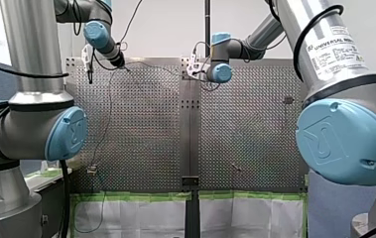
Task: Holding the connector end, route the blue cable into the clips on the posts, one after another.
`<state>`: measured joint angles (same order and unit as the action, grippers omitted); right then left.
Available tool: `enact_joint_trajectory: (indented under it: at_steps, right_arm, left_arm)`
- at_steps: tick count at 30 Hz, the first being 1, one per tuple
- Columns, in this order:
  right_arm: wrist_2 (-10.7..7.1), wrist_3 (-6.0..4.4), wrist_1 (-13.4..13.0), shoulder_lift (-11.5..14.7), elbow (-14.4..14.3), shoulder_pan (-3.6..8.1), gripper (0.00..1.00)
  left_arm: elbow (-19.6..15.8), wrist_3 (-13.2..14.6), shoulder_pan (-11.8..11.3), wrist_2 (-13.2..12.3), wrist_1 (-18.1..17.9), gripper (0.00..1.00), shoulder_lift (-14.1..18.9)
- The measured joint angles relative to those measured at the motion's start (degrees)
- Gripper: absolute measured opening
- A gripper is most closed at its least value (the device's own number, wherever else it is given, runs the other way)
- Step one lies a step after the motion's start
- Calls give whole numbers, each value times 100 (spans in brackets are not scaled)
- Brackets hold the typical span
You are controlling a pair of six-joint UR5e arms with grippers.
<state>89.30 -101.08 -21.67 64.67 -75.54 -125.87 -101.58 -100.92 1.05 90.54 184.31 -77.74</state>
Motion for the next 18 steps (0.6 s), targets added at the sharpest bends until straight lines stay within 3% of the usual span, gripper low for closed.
enact_joint_trajectory:
  at_steps: [18]
  right_arm:
    - [0, -1, 6, -1, -1, -2, 0]
  left_arm:
    - [0, 10, 163, 78, -14, 100, -6]
